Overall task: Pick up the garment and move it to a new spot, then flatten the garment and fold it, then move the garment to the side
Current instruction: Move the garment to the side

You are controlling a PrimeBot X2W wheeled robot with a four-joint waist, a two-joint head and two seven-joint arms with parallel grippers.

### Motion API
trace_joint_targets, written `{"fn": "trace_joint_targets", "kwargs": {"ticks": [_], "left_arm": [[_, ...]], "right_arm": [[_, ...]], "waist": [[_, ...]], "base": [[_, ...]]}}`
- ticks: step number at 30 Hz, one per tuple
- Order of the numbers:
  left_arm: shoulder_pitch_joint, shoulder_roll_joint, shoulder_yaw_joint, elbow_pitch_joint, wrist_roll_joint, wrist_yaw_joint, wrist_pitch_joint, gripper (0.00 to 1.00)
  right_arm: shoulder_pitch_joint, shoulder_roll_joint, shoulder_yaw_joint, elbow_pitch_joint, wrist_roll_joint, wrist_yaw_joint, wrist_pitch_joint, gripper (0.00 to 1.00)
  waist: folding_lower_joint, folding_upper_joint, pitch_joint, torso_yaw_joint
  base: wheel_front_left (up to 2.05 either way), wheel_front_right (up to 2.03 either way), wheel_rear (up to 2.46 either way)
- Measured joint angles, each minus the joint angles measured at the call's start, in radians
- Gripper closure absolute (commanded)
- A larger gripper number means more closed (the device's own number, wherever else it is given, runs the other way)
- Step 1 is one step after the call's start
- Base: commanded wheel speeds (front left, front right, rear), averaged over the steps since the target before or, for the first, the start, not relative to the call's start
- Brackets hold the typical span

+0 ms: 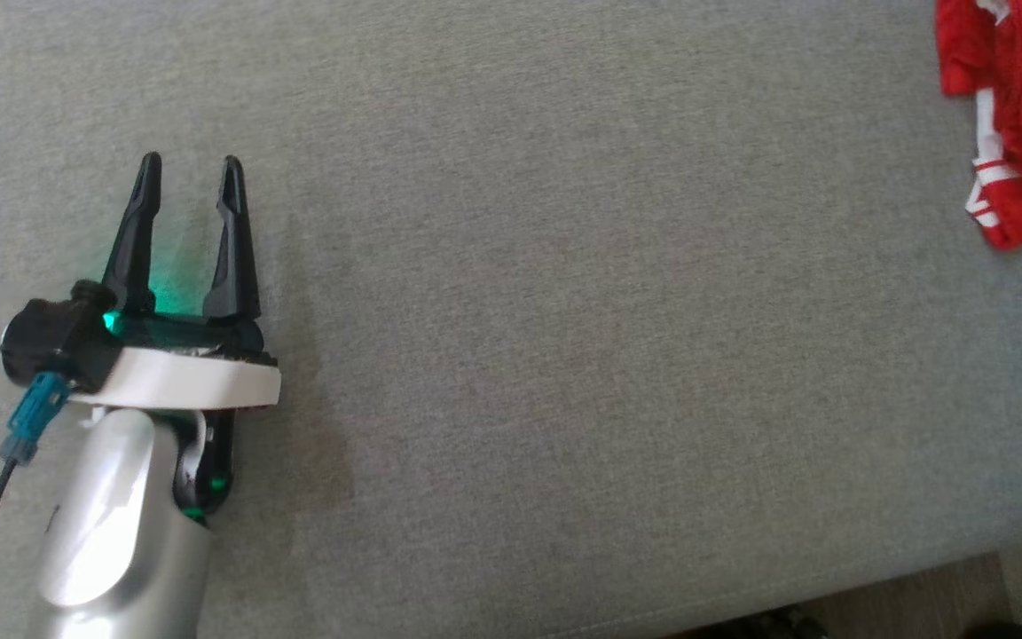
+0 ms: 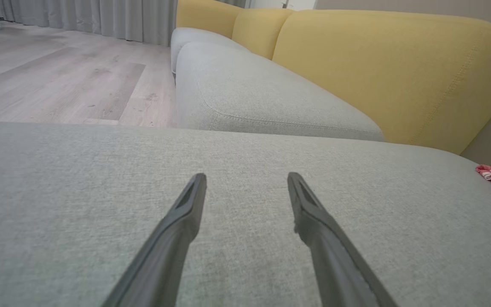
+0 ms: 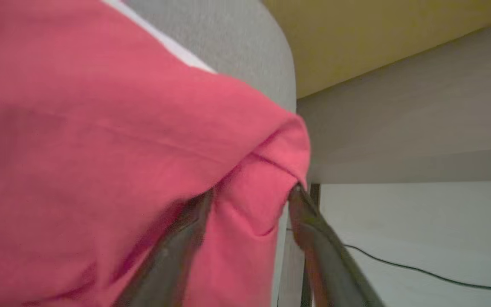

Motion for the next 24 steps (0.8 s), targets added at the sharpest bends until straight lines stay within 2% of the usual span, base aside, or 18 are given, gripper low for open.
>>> {"fn": "trace_joint_targets", "kwargs": {"ticks": [7,11,14,17,19,24], "left_arm": [[0.003,0.001,0.000,0.017,-0.002,0.002,-0.001,0.00],[0.017,-0.007,0.001,0.044,-0.022,0.002,-0.014,0.00],[0.053,-0.016,0.006,0.069,-0.033,0.003,-0.025,0.00],[0.112,-0.031,0.019,0.089,-0.043,0.010,-0.029,0.00],[0.159,-0.036,0.035,0.092,-0.051,0.011,-0.036,0.00],[0.257,-0.038,0.076,0.093,-0.055,0.029,-0.037,0.00]], "right_arm": [[0.020,0.066,-0.170,0.058,-0.143,0.000,-0.161,0.00],[0.075,0.159,-0.347,0.080,-0.116,0.000,-0.260,0.00],[0.145,0.252,-0.443,0.049,-0.071,0.000,-0.361,0.00],[0.247,0.362,-0.475,-0.035,-0.017,0.000,-0.434,0.00],[0.330,0.411,-0.460,-0.098,0.009,0.000,-0.454,0.00],[0.556,0.470,-0.438,-0.266,0.048,0.000,-0.483,0.00]], "waist": [[0.0000,0.0000,-0.027,0.007],[0.0000,0.0000,-0.076,0.004],[-0.0002,0.0000,-0.130,-0.001],[-0.0003,0.0000,-0.193,-0.006],[-0.0003,0.0001,-0.239,-0.009],[-0.0005,0.0001,-0.350,-0.011]], "base": [[0.00,0.00,0.00],[0.00,0.00,0.00],[0.00,0.00,0.00],[0.00,0.00,0.00],[0.00,0.00,0.00],[0.00,0.00,0.00]]}}
